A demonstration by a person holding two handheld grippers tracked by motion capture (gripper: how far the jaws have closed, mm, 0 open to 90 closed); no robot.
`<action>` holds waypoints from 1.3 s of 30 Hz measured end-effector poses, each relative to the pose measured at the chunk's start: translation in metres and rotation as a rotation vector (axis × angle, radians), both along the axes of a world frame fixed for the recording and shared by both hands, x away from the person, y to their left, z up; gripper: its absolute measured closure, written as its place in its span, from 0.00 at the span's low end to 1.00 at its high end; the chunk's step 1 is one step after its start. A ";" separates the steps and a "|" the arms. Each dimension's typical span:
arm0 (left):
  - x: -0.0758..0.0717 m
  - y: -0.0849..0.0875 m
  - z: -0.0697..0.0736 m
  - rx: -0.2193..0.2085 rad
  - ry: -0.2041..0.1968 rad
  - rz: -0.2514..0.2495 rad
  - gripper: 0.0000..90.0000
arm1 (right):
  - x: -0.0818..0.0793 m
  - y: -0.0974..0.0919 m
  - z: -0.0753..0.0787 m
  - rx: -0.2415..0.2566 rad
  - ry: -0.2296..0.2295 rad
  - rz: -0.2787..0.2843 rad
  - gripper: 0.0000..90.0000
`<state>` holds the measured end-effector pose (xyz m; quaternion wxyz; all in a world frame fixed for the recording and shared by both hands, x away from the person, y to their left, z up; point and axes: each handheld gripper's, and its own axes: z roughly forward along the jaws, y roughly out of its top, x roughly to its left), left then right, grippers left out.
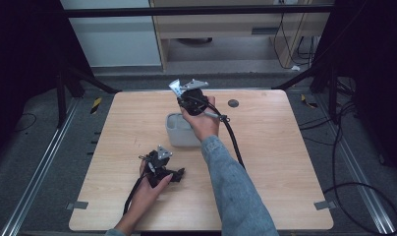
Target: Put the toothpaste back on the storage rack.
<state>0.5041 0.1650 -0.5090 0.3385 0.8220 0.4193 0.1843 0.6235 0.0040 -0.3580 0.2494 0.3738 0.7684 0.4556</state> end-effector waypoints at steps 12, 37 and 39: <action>0.000 0.000 0.000 0.003 0.001 -0.001 0.00 | -0.003 0.000 0.000 -0.031 0.012 0.008 0.87; 0.000 0.000 0.000 0.002 0.000 0.000 0.00 | -0.009 -0.009 -0.011 -0.069 0.043 0.011 0.87; 0.000 0.000 0.000 0.002 0.000 0.000 0.00 | -0.009 -0.010 -0.016 -0.079 0.052 0.008 0.87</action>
